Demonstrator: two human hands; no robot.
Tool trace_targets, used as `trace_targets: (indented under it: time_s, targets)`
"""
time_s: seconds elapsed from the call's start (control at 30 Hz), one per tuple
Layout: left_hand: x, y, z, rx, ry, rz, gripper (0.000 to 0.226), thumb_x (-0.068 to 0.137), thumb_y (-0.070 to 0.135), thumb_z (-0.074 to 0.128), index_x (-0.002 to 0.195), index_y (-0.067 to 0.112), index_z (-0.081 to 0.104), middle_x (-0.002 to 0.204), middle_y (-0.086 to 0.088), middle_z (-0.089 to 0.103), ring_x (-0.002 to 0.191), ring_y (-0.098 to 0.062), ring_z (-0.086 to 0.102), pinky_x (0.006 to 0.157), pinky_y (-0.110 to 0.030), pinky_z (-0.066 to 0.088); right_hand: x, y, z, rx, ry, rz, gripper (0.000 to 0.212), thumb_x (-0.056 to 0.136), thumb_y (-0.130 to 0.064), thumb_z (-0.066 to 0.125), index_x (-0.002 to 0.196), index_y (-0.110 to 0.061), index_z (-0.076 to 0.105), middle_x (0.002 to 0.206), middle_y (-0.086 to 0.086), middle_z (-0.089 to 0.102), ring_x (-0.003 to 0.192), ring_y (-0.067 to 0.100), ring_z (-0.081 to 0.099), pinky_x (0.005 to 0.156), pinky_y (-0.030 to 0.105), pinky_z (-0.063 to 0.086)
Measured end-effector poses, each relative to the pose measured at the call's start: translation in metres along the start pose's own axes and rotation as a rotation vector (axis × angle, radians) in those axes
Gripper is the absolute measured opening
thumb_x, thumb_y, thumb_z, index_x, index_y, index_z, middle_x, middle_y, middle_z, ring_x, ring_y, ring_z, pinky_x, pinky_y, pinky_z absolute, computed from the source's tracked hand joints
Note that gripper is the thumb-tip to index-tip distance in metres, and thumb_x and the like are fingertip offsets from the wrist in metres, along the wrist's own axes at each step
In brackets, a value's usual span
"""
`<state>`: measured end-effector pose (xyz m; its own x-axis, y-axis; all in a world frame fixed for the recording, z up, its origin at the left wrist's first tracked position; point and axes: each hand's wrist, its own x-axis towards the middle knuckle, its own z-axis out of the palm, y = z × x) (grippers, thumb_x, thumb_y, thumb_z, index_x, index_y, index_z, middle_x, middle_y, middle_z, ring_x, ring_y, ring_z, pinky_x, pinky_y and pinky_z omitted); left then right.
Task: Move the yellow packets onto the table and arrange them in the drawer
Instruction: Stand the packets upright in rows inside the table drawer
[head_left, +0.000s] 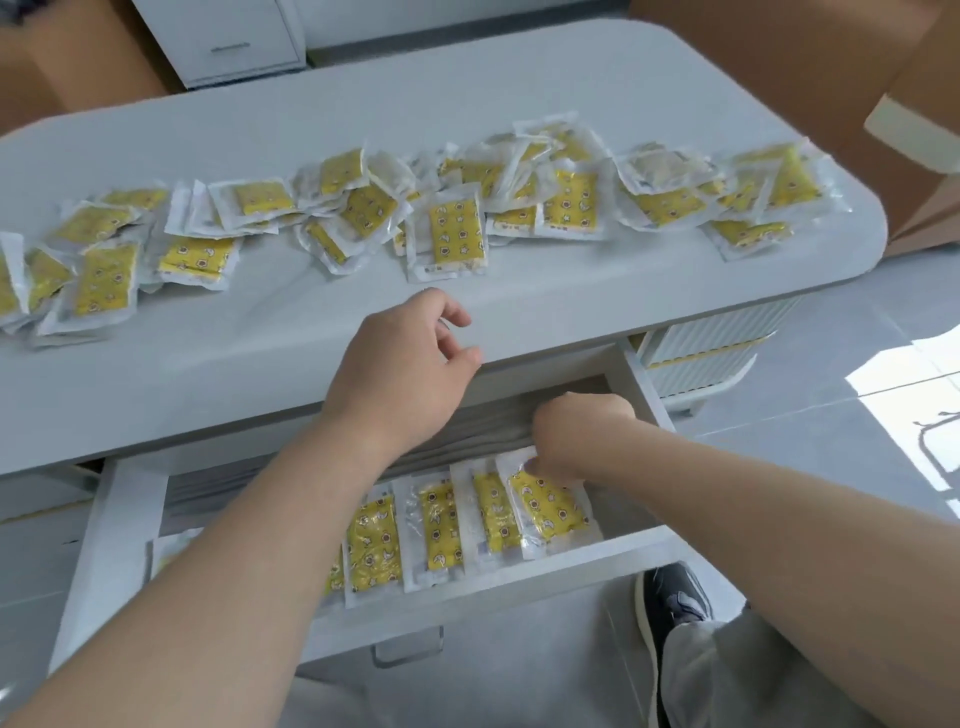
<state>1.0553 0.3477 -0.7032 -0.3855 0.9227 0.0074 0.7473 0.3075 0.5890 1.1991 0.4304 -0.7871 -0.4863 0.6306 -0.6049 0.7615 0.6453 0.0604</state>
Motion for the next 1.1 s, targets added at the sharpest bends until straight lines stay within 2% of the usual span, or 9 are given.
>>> trace_targets:
  time_s: [0.07,0.2,0.27,0.37,0.47,0.57,0.67,0.9,1.1]
  targets:
    - [0.004,0.005,0.007,-0.004,0.015,0.053,0.019,0.094,0.031,0.067,0.111,0.029,0.062,0.091,0.014,0.064,0.075,-0.006,0.063,0.076,-0.032,0.054,-0.009,0.01,-0.032,0.179,-0.09,-0.038,0.025,0.093,-0.013,0.048,0.073,-0.01,0.062,0.066,0.0,0.063,0.058,0.018,0.057,0.056,0.026,0.044]
    - [0.019,0.025,0.029,0.037,0.048,0.196,0.021,0.096,0.032,0.063,0.117,0.03,0.06,0.106,0.017,0.059,0.083,-0.003,0.06,0.078,-0.027,0.052,-0.031,0.06,-0.086,0.646,-0.264,-0.061,0.03,0.088,-0.012,0.042,0.058,-0.015,0.047,0.055,0.003,0.05,0.048,0.017,0.045,0.047,0.021,0.028]
    - [0.038,0.048,0.041,0.042,0.068,0.267,0.026,0.097,0.032,0.062,0.122,0.026,0.058,0.116,0.013,0.058,0.095,-0.007,0.058,0.082,-0.026,0.047,-0.033,0.096,-0.102,0.777,0.005,-0.012,0.027,0.089,-0.02,0.048,0.064,-0.013,0.054,0.061,0.004,0.059,0.053,0.021,0.059,0.052,0.024,0.037]
    - [0.083,0.098,0.066,0.118,0.079,0.391,0.035,0.098,0.033,0.06,0.129,0.018,0.057,0.129,0.003,0.057,0.116,-0.018,0.055,0.097,-0.034,0.045,-0.022,0.154,-0.11,0.964,0.639,0.243,0.026,0.09,-0.031,0.051,0.075,-0.01,0.056,0.07,0.005,0.059,0.069,0.028,0.059,0.057,0.029,0.039]
    - [0.14,0.143,0.098,0.284,0.002,0.42,0.052,0.097,0.048,0.055,0.139,0.018,0.049,0.144,-0.002,0.048,0.133,-0.026,0.045,0.107,-0.042,0.039,0.003,0.203,-0.091,0.876,1.012,0.528,0.03,0.092,-0.037,0.05,0.109,-0.014,0.059,0.114,0.01,0.059,0.113,0.033,0.051,0.089,0.041,0.043]
    - [0.194,0.166,0.126,0.43,-0.098,0.382,0.071,0.092,0.063,0.049,0.149,0.021,0.037,0.16,-0.001,0.03,0.147,-0.029,0.028,0.114,-0.051,0.032,0.03,0.229,-0.079,0.984,0.979,0.599,0.059,0.093,-0.048,0.052,0.145,-0.023,0.04,0.156,0.014,0.027,0.147,0.034,0.018,0.116,0.049,0.018]
    - [0.227,0.176,0.143,0.538,-0.15,0.313,0.08,0.09,0.072,0.04,0.155,0.029,0.026,0.167,0.004,0.014,0.153,-0.031,0.011,0.117,-0.06,0.023,0.05,0.247,-0.077,0.972,0.837,0.626,0.075,0.095,-0.058,0.045,0.159,-0.031,0.017,0.168,0.017,-0.003,0.155,0.036,-0.006,0.122,0.056,0.002]
    - [0.227,0.153,0.162,0.603,-0.184,0.207,0.084,0.085,0.086,0.014,0.157,0.042,0.009,0.168,0.012,0.006,0.154,-0.024,0.013,0.114,-0.068,0.015,0.072,0.235,-0.086,0.827,0.686,0.569,0.065,0.101,-0.034,0.031,0.162,-0.025,0.012,0.168,0.01,0.016,0.156,0.034,-0.001,0.122,0.061,-0.007]
    - [0.185,0.103,0.128,0.686,-0.131,0.198,0.079,0.094,0.075,0.008,0.16,0.033,0.003,0.169,0.006,0.006,0.155,-0.016,-0.008,0.12,-0.063,0.0,0.068,0.178,-0.085,0.729,0.709,0.409,0.064,0.1,-0.028,0.027,0.162,-0.022,0.012,0.168,0.013,0.016,0.156,0.034,-0.004,0.123,0.058,-0.006]
